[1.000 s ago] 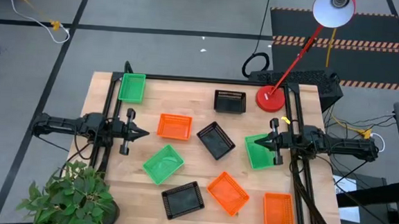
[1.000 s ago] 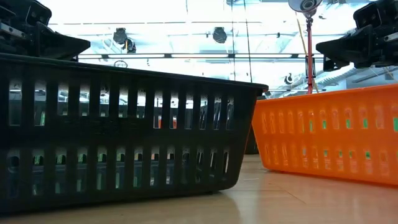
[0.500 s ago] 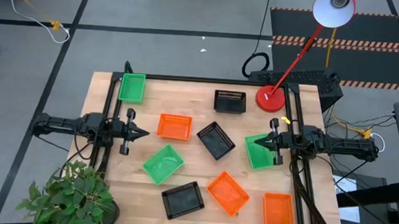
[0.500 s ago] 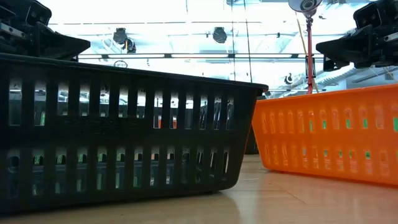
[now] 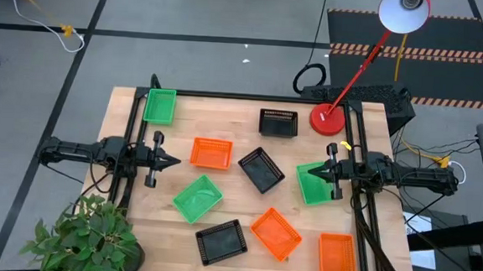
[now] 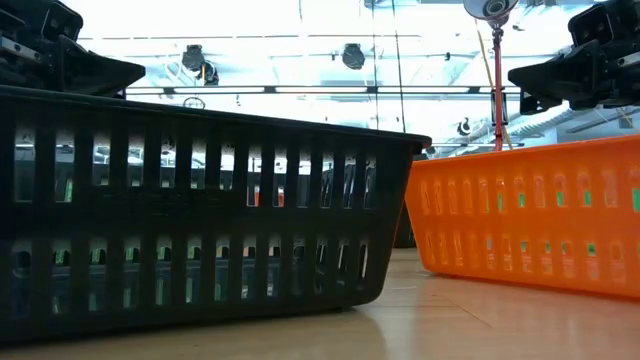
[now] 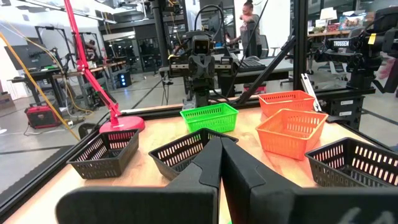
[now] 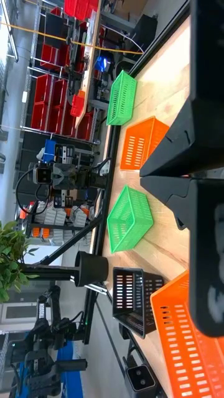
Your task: Stack baskets by color
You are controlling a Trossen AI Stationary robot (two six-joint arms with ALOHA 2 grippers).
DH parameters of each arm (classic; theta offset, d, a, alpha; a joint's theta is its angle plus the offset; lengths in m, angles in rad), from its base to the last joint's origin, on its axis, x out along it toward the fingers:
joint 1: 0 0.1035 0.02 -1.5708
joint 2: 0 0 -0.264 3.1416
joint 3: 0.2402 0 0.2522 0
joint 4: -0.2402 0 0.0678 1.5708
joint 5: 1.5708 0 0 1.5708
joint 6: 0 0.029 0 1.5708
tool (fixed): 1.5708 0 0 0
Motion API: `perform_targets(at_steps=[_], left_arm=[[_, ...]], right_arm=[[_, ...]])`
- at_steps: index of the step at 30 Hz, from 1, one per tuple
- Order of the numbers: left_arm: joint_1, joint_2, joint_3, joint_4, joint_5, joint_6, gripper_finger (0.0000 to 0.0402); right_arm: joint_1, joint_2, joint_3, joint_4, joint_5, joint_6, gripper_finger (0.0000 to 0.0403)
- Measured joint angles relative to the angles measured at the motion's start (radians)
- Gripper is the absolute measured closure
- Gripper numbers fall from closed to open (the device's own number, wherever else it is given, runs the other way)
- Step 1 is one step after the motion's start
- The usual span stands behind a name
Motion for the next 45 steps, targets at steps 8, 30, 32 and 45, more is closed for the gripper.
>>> perform_targets(at_steps=[8,30,32,45], left_arm=[[0.000,0.000,0.000,0.000,0.000,0.000,0.0391],[0.000,0.000,0.000,0.000,0.000,0.000,0.0392],[0.000,0.000,0.000,0.000,0.000,0.000,0.0391],[0.000,0.000,0.000,0.000,0.000,0.000,0.0391]], right_arm=[[0.000,0.000,0.000,0.000,0.000,0.000,0.0403],[0.000,0.000,0.000,0.062,-0.004,0.100,0.0403],[0.000,0.000,0.001,0.066,-0.004,0.165,0.0403],[0.068,0.204,0.327,-0.278,0.003,0.211,0.0403]])
